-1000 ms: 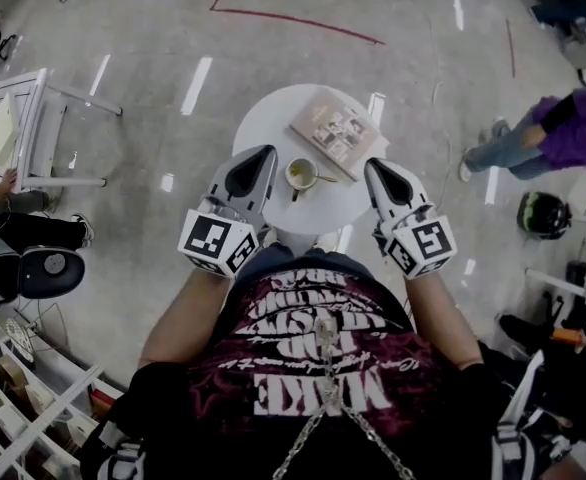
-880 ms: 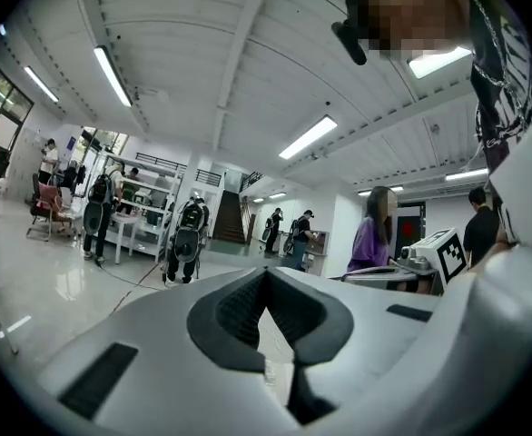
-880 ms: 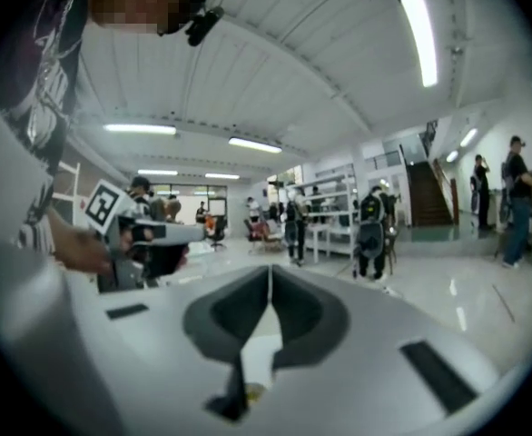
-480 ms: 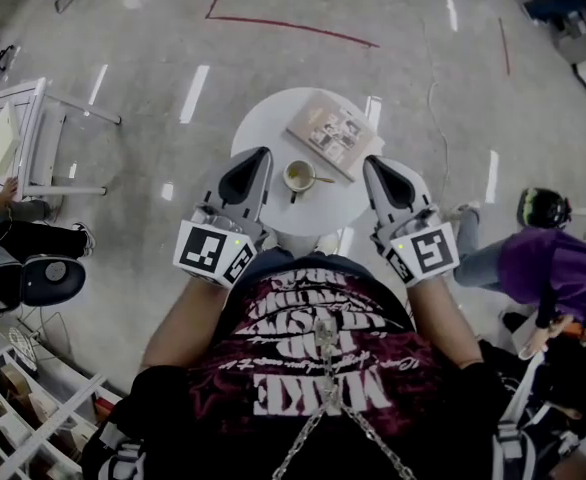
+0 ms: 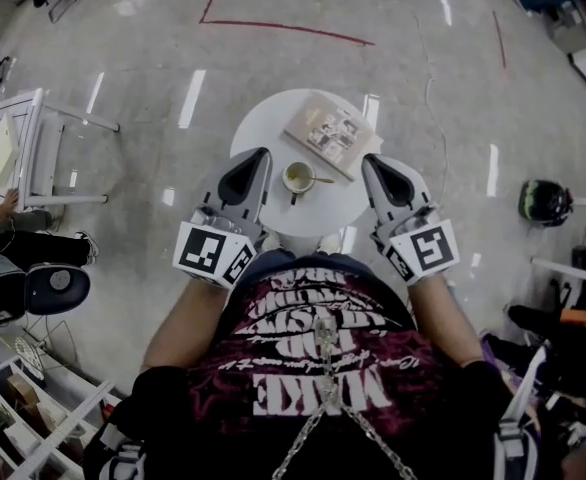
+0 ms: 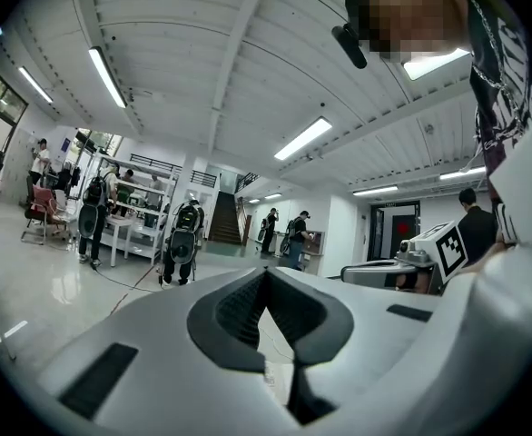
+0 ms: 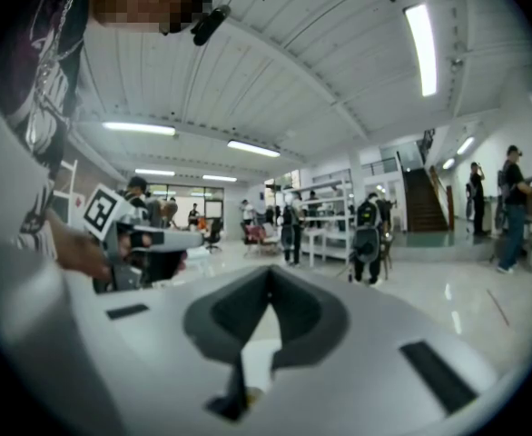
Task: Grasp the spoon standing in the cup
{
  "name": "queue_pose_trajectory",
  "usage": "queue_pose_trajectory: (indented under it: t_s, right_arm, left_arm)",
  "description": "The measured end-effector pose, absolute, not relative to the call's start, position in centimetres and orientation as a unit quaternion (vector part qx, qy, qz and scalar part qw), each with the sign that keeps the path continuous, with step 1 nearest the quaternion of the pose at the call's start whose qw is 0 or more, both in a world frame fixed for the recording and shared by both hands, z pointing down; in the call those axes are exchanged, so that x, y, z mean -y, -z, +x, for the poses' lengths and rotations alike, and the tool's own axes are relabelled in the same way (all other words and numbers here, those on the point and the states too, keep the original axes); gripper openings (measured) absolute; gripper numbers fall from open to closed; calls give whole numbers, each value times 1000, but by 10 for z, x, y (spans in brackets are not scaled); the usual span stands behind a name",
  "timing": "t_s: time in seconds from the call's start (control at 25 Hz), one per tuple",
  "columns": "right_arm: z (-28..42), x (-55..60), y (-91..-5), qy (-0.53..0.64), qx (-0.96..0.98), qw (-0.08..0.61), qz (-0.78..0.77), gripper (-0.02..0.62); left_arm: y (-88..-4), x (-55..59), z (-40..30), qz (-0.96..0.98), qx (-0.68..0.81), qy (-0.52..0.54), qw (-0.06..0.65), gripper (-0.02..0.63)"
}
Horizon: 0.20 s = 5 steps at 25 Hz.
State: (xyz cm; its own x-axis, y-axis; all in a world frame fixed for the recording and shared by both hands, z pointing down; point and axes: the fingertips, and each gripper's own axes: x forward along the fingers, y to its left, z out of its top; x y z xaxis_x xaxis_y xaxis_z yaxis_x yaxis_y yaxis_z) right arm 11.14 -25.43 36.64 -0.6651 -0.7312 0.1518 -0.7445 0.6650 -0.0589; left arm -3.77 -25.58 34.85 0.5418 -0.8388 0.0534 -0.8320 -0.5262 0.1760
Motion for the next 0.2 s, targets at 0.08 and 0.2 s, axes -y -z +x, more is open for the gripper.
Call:
queue_pose_trajectory:
  t_s: [0.08,0.2]
  right_arm:
    - [111,257,-367,-59,910,59,405,32]
    - [110,259,-366,-59,910,59,406,32]
  left_arm:
    - [-349,258,-38,874,477,18,90,25]
    - [-349,260,-39,876,474,15,90,25]
